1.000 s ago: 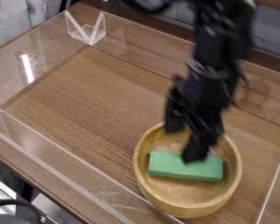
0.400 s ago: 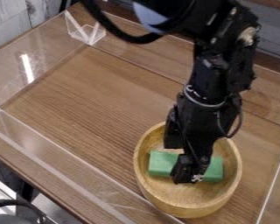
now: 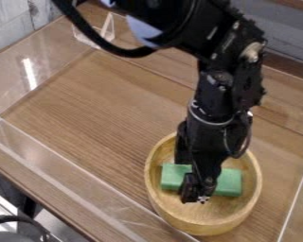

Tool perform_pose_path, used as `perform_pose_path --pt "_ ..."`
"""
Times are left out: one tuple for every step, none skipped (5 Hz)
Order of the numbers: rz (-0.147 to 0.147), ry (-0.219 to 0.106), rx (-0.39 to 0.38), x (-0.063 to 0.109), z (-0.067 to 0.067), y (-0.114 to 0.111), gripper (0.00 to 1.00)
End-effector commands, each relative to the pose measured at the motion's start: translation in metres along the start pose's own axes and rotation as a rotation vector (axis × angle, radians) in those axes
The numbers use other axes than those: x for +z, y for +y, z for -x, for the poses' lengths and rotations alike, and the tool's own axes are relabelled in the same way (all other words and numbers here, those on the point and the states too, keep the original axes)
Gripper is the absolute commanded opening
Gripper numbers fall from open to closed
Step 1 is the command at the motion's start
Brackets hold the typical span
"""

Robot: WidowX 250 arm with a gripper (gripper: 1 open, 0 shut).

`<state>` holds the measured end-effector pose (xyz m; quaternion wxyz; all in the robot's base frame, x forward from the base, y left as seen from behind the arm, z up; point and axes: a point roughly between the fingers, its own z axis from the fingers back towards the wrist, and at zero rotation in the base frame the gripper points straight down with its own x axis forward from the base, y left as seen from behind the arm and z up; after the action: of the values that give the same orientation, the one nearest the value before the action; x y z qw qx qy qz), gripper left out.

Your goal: Remove the green block from inside the brown bowl and put it on the table

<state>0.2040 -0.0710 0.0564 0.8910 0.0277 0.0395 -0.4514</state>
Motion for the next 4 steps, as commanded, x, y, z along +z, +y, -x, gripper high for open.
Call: perform_pose_path --pt "-0.037 -0.059 0.002 0.0092 -0.0021 0.0069 1.0" --pt "-0.041 -0.067 0.007 0.0059 -0.0011 0.0094 1.0" --pt "-0.041 -0.072 0.011 0.0032 -0.0004 0.0112 1.0" --pt "-0.04 -0.075 0.016 0.0003 0.0002 0.0129 1.0"
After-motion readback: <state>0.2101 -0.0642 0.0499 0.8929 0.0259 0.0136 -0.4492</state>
